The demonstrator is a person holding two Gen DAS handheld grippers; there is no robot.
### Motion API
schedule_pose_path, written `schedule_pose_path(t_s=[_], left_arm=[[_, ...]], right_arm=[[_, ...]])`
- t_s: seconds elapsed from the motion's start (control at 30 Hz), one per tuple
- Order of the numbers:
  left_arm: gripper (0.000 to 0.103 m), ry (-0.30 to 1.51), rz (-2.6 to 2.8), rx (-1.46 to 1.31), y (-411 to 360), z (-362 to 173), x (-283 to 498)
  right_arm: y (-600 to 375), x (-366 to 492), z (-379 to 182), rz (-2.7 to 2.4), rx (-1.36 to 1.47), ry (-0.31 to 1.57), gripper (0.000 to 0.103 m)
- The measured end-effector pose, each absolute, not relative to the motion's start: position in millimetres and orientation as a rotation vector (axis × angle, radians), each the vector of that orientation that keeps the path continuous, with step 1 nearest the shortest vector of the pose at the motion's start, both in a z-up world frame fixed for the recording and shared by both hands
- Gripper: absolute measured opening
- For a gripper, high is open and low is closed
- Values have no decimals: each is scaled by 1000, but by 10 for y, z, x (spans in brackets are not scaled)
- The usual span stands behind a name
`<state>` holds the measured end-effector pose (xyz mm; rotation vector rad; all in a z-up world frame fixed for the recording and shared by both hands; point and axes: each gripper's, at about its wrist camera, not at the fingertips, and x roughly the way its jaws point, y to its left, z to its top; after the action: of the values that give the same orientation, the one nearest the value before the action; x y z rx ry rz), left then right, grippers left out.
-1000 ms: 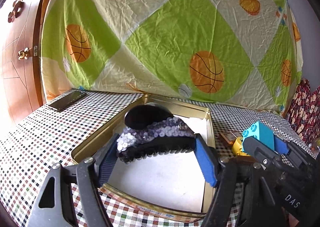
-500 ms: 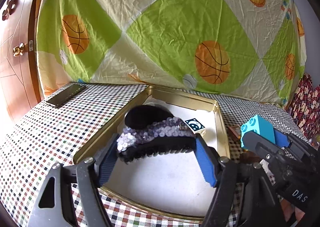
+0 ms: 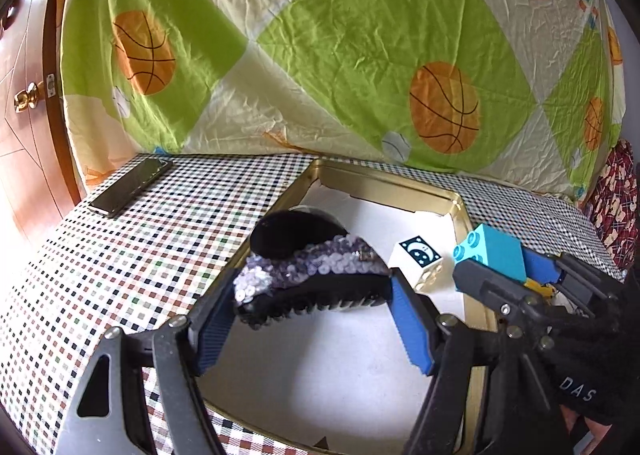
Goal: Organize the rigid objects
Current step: 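Open the left tool to drop the clip while the right lowers the blue cube into the tin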
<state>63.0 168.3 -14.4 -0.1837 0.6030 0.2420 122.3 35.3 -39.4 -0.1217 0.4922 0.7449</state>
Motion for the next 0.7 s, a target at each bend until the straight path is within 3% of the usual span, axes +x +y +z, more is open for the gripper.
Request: schedule_pose_path(t_s=[0.7], left_arm=[[74, 680, 284, -192, 1859, -338, 756]], right_arm=[[548, 1434, -583, 785, -123, 586, 57]])
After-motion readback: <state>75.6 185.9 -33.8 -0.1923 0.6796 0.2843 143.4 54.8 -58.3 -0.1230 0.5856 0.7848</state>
